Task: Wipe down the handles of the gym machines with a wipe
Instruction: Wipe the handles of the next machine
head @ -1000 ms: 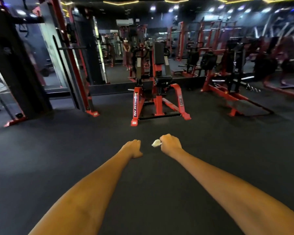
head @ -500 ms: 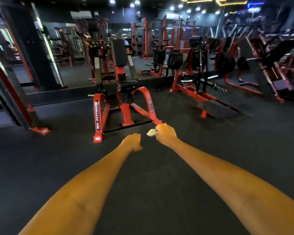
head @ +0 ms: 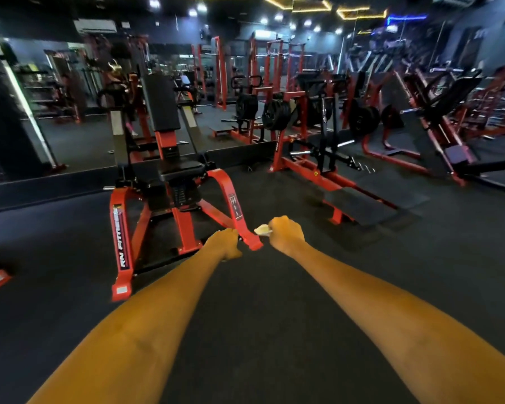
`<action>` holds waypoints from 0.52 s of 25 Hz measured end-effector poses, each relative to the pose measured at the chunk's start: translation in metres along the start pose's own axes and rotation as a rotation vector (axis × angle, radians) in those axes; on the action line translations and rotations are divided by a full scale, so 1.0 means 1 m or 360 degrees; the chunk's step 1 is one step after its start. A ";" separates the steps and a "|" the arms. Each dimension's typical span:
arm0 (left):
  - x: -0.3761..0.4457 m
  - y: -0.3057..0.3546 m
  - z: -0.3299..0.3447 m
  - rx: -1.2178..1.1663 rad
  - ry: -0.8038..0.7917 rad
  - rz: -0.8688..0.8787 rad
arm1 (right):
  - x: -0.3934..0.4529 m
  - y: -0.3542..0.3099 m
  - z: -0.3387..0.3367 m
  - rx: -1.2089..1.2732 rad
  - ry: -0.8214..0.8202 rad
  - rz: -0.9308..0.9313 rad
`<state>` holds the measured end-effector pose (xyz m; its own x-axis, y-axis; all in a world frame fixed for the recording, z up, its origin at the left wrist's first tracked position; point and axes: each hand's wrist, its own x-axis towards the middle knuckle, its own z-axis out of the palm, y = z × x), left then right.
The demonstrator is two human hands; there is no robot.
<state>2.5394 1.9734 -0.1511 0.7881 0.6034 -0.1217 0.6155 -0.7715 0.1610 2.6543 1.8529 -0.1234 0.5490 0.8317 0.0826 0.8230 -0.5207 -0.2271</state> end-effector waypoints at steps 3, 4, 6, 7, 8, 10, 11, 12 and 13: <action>0.096 -0.003 -0.023 -0.0019 -0.0004 0.0084 | 0.083 0.022 -0.006 0.0003 -0.0004 0.0054; 0.130 -0.002 -0.025 -0.0023 -0.0025 0.0112 | 0.112 0.031 -0.003 0.0008 0.0002 0.0081; 0.196 0.000 -0.023 -0.0029 -0.0060 0.0158 | 0.169 0.053 0.006 0.0034 0.0033 0.0126; 0.232 0.002 -0.023 -0.0016 -0.0068 0.0169 | 0.202 0.067 0.009 0.0023 0.0052 0.0143; 0.243 0.004 -0.026 0.0000 -0.0076 0.0173 | 0.214 0.073 0.008 0.0008 0.0052 0.0144; 0.298 0.009 -0.026 0.0066 -0.0052 0.0183 | 0.272 0.099 0.013 -0.0028 0.0061 0.0116; 0.335 0.011 -0.026 0.0091 -0.0050 0.0166 | 0.309 0.115 0.017 -0.0030 0.0060 0.0110; 0.371 0.011 -0.028 0.0099 -0.0067 0.0147 | 0.345 0.129 0.017 -0.0034 0.0053 0.0110; 0.407 0.012 -0.034 0.0091 -0.0071 0.0117 | 0.382 0.143 0.016 -0.0032 0.0043 0.0114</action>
<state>2.8675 2.2167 -0.1653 0.8296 0.5362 -0.1554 0.5543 -0.8242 0.1154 2.9794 2.0989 -0.1403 0.6103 0.7866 0.0932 0.7839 -0.5829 -0.2137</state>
